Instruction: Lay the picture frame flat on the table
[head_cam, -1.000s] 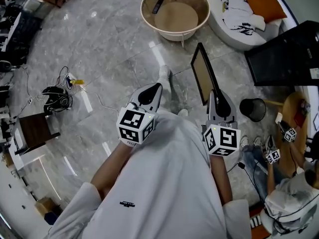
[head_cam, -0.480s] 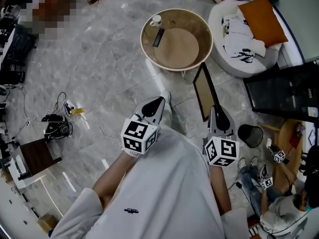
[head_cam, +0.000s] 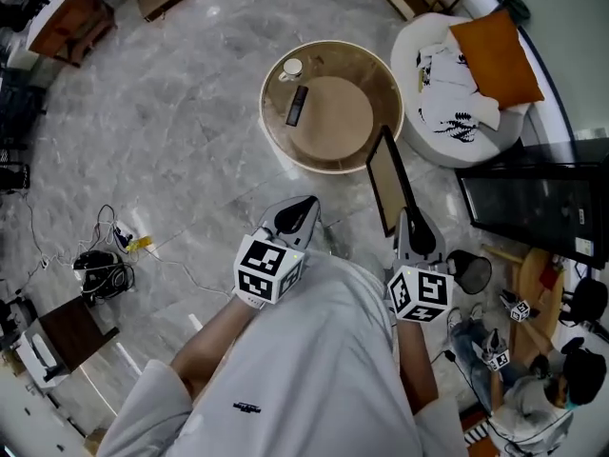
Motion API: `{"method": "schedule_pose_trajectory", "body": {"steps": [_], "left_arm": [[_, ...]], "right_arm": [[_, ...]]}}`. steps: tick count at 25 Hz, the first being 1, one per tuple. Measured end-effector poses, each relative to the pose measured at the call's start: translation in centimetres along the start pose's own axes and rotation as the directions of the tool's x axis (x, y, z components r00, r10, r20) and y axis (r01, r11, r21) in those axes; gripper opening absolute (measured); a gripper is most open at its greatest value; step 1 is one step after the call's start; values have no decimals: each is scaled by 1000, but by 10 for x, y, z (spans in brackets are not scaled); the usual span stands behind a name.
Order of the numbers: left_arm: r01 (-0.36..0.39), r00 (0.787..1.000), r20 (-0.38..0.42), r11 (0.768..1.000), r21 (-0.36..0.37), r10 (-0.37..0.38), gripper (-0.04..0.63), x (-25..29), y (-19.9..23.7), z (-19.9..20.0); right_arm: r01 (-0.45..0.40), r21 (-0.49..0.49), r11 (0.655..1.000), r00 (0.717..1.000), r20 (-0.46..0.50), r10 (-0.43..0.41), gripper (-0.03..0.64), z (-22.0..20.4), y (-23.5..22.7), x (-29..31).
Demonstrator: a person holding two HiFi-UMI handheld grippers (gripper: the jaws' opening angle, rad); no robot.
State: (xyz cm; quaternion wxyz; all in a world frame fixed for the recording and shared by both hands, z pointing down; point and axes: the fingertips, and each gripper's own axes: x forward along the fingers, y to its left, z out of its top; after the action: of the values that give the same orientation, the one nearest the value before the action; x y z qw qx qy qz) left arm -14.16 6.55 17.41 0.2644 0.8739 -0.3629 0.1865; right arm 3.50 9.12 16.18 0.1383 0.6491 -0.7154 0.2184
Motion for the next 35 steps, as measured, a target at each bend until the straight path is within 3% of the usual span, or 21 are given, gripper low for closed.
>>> {"method": "schedule_pose_trajectory", "body": {"steps": [9,18,26,35], "left_arm": [[12,998,-64,1000,-5,-12,-9,51,15,11],[-50,985,-168,998,-31,44,-8,93,26,-6],[-84,979,-192,993,-78,68,-9,148,38,-35],[-103,973,-216,990,-98,80,-9,201,79,-75]], "right_arm": [[-5,20,1000,999,-40,5,63,5,-26,52],[-77,-11,997,992,-98,75,63,-12,-46,100],[-134,-53,990,983,-136,126,63,-48,-72,155],[-150,-20,988,973,-180,144,63,-98,-78,225]]}}
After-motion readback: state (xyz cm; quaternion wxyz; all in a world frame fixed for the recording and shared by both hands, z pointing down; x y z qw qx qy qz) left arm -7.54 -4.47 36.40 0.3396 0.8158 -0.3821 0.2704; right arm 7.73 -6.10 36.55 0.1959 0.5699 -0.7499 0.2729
